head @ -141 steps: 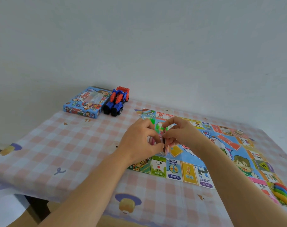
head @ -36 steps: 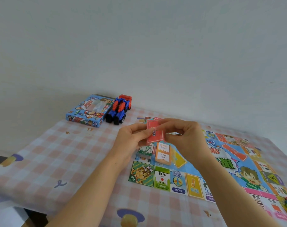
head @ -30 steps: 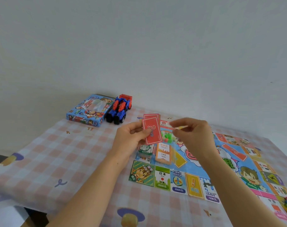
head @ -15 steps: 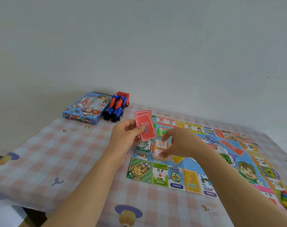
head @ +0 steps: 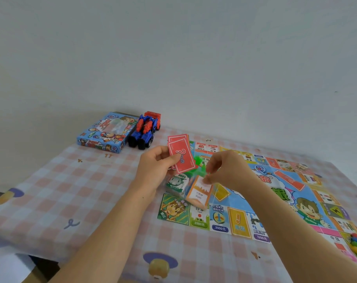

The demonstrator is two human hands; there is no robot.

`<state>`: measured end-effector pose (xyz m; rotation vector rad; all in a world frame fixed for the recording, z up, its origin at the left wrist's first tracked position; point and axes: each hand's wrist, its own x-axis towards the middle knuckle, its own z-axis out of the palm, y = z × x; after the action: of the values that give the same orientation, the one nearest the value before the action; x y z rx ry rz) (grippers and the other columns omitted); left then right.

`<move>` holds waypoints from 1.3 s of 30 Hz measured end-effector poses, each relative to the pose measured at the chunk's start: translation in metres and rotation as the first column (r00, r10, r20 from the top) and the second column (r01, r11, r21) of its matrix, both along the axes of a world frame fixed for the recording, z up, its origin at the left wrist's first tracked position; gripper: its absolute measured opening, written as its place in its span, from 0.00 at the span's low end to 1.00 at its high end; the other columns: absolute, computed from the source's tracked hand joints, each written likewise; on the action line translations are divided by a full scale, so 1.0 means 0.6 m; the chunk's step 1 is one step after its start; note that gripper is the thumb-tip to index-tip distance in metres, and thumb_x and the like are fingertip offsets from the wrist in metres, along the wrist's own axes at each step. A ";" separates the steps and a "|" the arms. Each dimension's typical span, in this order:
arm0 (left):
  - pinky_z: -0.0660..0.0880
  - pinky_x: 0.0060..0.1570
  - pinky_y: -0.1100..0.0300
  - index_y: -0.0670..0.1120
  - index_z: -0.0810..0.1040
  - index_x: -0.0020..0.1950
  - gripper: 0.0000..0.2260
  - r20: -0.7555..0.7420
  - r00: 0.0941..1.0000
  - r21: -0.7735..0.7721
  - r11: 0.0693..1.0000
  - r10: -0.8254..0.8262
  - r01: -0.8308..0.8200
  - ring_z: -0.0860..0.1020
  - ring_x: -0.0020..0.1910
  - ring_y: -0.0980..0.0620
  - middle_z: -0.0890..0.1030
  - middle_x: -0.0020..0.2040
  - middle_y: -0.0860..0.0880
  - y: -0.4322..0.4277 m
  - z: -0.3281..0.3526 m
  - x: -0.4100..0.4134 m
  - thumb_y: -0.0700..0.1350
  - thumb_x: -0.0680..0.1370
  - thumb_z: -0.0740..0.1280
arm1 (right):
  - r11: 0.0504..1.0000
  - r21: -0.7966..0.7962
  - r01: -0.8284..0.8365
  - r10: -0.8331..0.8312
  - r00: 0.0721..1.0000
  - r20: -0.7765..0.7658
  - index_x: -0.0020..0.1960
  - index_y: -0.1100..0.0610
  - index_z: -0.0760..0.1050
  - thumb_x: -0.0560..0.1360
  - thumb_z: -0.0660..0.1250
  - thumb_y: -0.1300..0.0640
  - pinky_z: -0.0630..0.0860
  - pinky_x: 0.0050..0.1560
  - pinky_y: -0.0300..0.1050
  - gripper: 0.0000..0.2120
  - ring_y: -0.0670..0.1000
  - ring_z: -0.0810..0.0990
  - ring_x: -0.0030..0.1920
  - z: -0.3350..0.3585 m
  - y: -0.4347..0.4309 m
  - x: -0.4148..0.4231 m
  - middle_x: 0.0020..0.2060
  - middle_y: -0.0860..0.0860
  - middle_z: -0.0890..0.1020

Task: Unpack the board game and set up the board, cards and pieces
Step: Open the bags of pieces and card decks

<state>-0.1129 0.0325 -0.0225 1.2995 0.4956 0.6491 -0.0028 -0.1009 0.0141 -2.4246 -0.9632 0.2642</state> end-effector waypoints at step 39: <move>0.77 0.33 0.66 0.46 0.79 0.49 0.05 0.006 1.000 0.018 1.000 -0.019 0.019 0.83 0.41 0.54 0.84 0.46 0.47 0.002 -0.004 0.004 0.38 0.75 0.69 | 0.999 0.035 0.032 -0.031 0.999 -0.041 0.39 0.51 0.78 0.68 0.75 0.59 0.71 0.30 0.39 0.07 0.45 0.75 0.30 0.016 -0.017 -0.009 0.34 0.47 0.82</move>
<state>-0.1108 0.0336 -0.0252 1.3168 0.4730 0.6429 -0.0079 -0.1112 0.0239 -2.3903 -0.9039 0.2818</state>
